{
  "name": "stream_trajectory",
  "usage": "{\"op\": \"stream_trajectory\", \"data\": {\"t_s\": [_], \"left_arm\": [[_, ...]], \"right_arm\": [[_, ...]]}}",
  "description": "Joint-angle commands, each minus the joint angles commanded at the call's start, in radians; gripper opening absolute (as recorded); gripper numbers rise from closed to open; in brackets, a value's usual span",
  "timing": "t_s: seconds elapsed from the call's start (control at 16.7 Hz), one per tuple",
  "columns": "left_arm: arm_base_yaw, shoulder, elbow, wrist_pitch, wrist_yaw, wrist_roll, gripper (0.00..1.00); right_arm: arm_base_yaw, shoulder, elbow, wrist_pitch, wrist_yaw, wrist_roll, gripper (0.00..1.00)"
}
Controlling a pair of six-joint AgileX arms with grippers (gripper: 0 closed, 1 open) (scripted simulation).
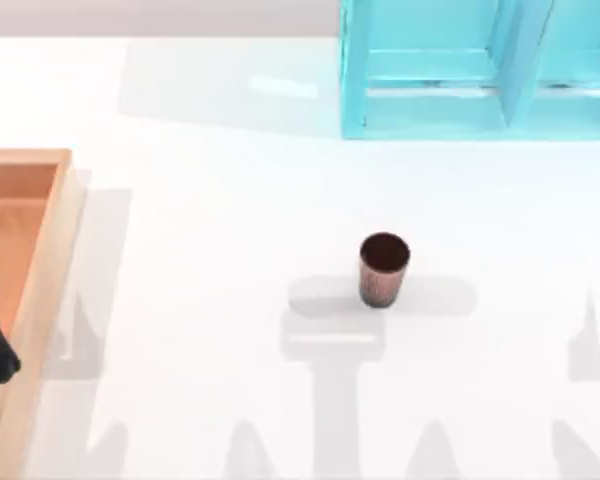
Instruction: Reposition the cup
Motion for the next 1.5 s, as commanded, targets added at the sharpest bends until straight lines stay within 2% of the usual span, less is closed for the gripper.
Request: {"op": "stream_trajectory", "data": {"t_s": [0.24, 0.48, 0.72, 1.02, 1.26, 1.5], "left_arm": [[0.0, 0.0, 0.0, 0.0, 0.0, 0.0, 1.0], [0.0, 0.0, 0.0, 0.0, 0.0, 0.0, 1.0], [0.0, 0.0, 0.0, 0.0, 0.0, 0.0, 1.0], [0.0, 0.0, 0.0, 0.0, 0.0, 0.0, 1.0], [0.0, 0.0, 0.0, 0.0, 0.0, 0.0, 1.0], [0.0, 0.0, 0.0, 0.0, 0.0, 0.0, 1.0]], "right_arm": [[0.0, 0.029, 0.03, -0.027, -0.001, 0.009, 1.0], [0.001, 0.208, 0.213, -0.178, 0.001, 0.058, 1.0], [0.023, 0.538, 0.55, -0.433, 0.008, 0.145, 1.0], [0.089, 1.078, 1.062, -0.82, 0.014, 0.271, 1.0], [0.19, 1.528, 1.455, -1.104, 0.009, 0.37, 1.0], [0.325, 1.871, 1.741, -1.312, 0.0, 0.463, 1.0]]}}
